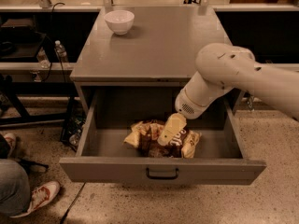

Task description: Pick brown chip bag from top drawer and place on counter

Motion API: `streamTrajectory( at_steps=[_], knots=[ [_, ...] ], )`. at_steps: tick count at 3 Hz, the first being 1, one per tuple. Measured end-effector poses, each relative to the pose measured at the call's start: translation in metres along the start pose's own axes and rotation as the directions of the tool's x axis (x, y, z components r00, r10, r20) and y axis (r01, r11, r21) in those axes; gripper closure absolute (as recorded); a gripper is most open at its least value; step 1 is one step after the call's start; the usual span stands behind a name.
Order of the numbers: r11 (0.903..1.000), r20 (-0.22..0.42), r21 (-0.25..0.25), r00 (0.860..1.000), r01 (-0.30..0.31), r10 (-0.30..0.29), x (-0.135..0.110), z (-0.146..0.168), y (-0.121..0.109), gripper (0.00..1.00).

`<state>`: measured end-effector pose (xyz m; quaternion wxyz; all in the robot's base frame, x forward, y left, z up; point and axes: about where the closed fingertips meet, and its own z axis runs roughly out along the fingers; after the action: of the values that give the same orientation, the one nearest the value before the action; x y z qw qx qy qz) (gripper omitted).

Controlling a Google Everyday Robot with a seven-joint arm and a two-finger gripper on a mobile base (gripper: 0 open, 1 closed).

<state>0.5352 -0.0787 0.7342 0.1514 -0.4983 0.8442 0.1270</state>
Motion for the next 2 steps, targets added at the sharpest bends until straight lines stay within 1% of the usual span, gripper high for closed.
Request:
streamTrajectory(
  at_steps=[1, 2],
  knots=[
    [0.9994, 0.013, 0.01, 0.999, -0.033, 0.032, -0.013, 0.037, -0.001, 0.0],
    [0.9985, 0.03, 0.005, 0.998, -0.055, 0.055, -0.022, 0.064, -0.001, 0.0]
  ],
)
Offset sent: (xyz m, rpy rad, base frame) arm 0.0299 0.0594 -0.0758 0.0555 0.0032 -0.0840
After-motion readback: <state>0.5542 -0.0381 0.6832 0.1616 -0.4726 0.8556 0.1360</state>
